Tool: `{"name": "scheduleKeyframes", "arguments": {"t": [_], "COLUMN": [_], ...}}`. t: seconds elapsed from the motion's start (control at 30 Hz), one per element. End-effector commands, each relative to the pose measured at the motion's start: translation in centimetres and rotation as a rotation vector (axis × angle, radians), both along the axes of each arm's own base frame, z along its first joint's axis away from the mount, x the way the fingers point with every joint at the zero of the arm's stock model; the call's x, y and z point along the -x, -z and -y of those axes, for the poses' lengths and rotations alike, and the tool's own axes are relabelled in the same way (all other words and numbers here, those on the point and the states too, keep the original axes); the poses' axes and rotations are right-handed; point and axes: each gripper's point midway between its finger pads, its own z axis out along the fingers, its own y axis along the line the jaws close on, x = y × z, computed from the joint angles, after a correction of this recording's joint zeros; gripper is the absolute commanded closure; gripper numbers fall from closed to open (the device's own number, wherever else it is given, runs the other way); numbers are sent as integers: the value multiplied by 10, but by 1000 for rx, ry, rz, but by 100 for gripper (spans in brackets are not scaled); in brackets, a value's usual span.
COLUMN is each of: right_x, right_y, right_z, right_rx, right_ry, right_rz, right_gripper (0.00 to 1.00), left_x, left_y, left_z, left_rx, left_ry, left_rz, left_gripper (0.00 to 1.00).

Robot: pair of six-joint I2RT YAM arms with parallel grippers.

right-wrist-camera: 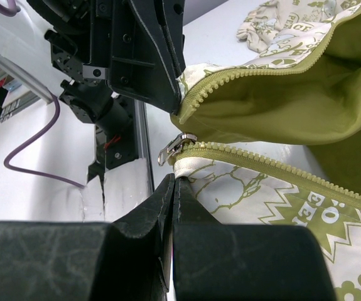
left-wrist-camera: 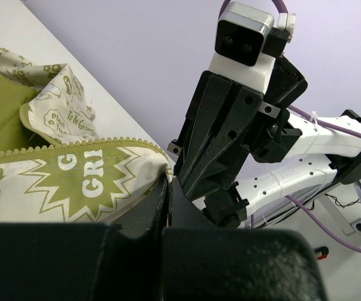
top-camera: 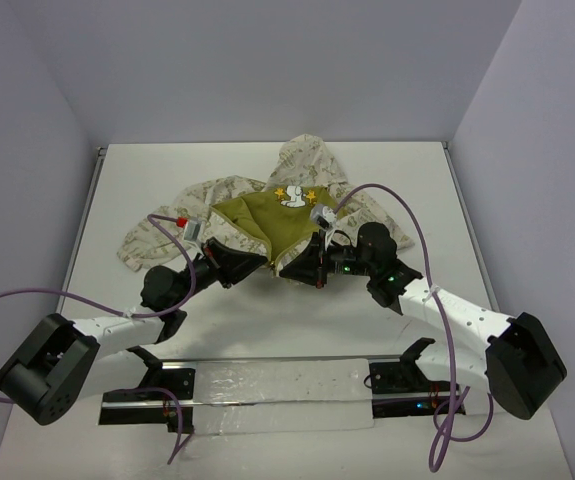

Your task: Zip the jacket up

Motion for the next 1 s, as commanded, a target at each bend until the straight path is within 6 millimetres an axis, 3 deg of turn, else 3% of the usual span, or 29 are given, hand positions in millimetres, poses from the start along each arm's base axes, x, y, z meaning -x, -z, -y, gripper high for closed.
{"name": "scheduleKeyframes", "arguments": {"t": [0.0,0.97], "right_x": [2,-2], "right_y": [-36,-38], "right_z": [-3,-7], "right_rx": [-66,-72], "right_ry": [-23,-22], "right_rz": [102,104], "right_gripper": [100,100], "left_x": [29,35], "left_y": [-90,-88], "left_z": [-21,-21], "left_rx": [261,263], "left_ry": [-5,20], "left_rz": [355,351], "left_gripper": [100,100]}}
